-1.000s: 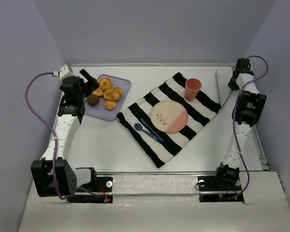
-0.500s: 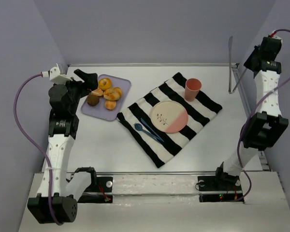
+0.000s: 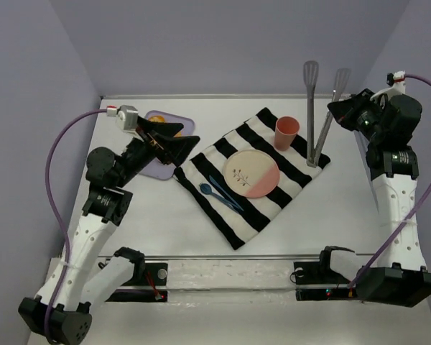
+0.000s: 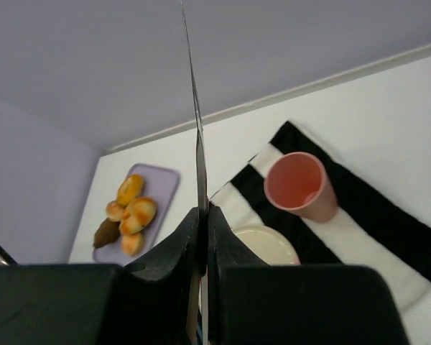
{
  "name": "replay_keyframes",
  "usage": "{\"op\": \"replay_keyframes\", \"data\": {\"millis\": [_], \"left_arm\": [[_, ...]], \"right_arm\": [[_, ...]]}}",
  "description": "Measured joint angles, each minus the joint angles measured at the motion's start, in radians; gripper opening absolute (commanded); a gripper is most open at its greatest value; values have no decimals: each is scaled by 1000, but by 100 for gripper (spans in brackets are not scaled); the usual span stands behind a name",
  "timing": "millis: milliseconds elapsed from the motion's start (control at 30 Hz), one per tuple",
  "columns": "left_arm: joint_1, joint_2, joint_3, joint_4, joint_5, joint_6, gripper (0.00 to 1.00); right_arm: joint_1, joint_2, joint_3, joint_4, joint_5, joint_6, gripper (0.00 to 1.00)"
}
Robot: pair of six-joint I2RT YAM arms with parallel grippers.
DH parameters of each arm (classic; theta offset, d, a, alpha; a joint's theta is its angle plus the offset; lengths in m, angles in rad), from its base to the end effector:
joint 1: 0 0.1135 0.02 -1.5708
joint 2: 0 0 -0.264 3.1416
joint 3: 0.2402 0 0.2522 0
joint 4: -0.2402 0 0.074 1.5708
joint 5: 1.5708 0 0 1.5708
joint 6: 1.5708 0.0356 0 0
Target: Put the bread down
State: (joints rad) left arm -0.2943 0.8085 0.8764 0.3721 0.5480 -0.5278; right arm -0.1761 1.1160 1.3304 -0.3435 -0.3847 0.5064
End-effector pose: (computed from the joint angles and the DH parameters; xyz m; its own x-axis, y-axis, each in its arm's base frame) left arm 0.1597 -0.0678 0.4254 0.0003 -0.4493 -0.8934 0.8089 0.5254 -0.2639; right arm 0.2354 -0.0283 0.4476 -0.2098 0.4940 -0.8438 -0.1169 0.8441 0.5233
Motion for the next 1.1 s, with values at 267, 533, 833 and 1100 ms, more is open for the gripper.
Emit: {"op": "replay_keyframes", "data": {"millis": [267, 533, 833, 1100], "left_arm": [[-330, 256, 95, 42, 33, 96, 99], [-449, 349, 123, 142, 127, 153, 99], [-470, 422, 155, 304, 249, 148, 99], [-471, 430, 153, 380, 252, 133, 99]], "right_arm": [[221, -42, -31, 83, -58, 87, 7], [310, -60, -183, 286, -109, 220, 7], [381, -61, -349, 638, -194, 407, 7], [388, -62, -422, 858, -196, 530, 7]]}}
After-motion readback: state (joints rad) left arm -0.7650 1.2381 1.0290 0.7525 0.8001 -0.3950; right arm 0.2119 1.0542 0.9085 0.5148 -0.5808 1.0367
